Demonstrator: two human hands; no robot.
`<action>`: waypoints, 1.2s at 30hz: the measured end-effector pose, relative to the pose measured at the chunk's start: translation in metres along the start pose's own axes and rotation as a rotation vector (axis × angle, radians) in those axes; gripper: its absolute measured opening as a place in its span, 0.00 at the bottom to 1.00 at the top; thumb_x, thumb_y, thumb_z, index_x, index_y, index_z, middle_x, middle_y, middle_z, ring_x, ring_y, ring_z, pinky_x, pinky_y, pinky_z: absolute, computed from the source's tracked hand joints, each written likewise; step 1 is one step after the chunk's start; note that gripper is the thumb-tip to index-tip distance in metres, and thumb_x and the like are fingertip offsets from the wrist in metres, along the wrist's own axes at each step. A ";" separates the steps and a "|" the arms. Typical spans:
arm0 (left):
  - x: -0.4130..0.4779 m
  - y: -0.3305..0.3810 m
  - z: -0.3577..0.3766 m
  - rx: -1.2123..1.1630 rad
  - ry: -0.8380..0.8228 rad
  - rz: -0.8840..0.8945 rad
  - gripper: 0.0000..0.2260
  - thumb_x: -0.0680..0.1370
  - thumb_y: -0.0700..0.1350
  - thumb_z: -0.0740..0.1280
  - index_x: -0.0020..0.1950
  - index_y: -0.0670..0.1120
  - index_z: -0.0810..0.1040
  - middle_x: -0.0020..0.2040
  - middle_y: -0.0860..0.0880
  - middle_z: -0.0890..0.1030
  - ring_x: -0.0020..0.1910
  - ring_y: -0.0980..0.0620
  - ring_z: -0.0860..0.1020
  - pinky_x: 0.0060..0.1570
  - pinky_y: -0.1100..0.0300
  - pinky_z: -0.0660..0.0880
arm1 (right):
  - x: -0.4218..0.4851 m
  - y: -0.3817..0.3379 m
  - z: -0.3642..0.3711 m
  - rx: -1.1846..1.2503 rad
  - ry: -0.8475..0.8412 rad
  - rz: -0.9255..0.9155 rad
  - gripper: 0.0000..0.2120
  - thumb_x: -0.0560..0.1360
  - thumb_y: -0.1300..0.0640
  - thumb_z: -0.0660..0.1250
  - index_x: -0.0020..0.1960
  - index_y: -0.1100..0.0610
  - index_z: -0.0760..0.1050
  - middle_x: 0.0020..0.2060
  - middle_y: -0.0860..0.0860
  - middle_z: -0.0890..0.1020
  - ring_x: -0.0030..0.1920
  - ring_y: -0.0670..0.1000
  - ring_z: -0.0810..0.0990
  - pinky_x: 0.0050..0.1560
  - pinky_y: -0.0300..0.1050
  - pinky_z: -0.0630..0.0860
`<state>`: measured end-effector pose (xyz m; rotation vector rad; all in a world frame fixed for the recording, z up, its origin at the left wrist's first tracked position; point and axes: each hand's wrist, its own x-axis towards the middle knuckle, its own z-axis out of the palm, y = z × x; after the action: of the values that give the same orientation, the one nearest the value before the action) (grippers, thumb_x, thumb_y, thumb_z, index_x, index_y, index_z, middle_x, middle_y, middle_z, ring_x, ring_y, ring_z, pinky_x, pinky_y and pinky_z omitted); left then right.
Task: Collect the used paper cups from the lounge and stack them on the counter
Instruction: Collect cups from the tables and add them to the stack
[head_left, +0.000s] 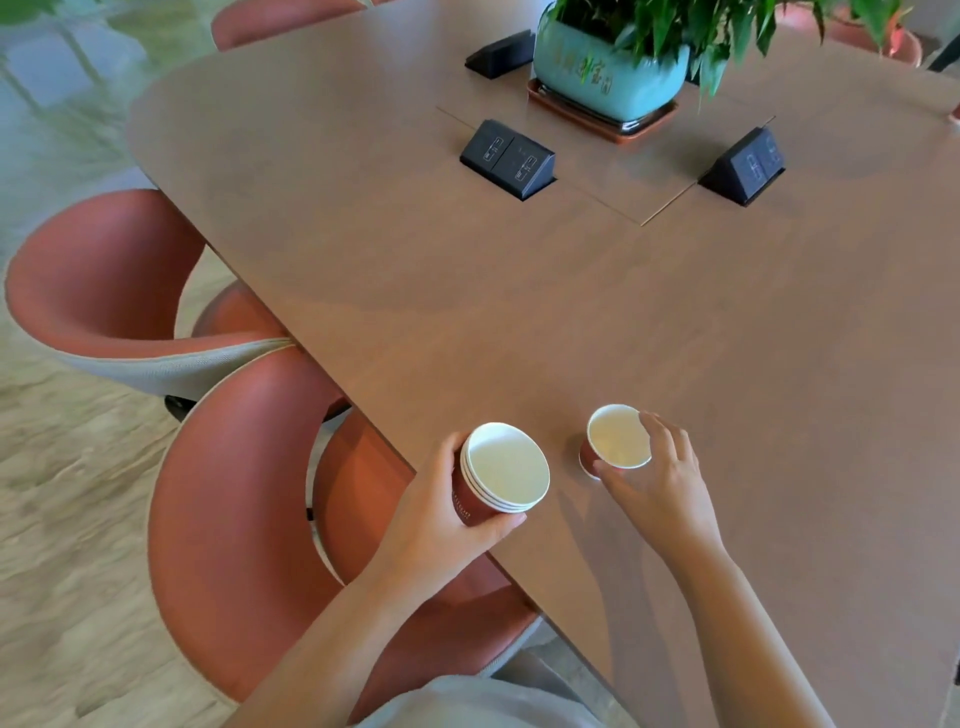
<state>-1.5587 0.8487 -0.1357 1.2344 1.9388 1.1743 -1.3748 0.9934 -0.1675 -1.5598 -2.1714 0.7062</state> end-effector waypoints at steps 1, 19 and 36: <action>0.002 -0.001 0.001 0.008 -0.002 0.000 0.29 0.61 0.62 0.73 0.57 0.68 0.63 0.56 0.73 0.71 0.57 0.71 0.70 0.48 0.80 0.66 | 0.005 0.002 0.003 0.002 0.003 0.007 0.35 0.67 0.47 0.73 0.68 0.55 0.62 0.64 0.52 0.68 0.65 0.53 0.67 0.61 0.52 0.69; 0.021 -0.011 0.014 -0.013 0.020 -0.067 0.29 0.64 0.55 0.77 0.57 0.65 0.64 0.55 0.65 0.73 0.57 0.71 0.70 0.45 0.80 0.68 | 0.035 0.029 0.019 0.000 -0.098 0.035 0.39 0.64 0.46 0.74 0.68 0.54 0.61 0.62 0.50 0.67 0.59 0.54 0.72 0.46 0.43 0.70; 0.020 -0.016 0.010 0.013 -0.016 -0.068 0.32 0.62 0.58 0.77 0.56 0.76 0.62 0.54 0.77 0.70 0.56 0.74 0.69 0.44 0.83 0.65 | 0.028 -0.038 -0.047 0.587 -0.132 -0.269 0.31 0.61 0.43 0.75 0.59 0.36 0.64 0.56 0.43 0.73 0.58 0.44 0.74 0.54 0.33 0.72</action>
<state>-1.5656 0.8677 -0.1545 1.1719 1.9640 1.1163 -1.3858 1.0183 -0.1074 -0.9253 -1.9527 1.2384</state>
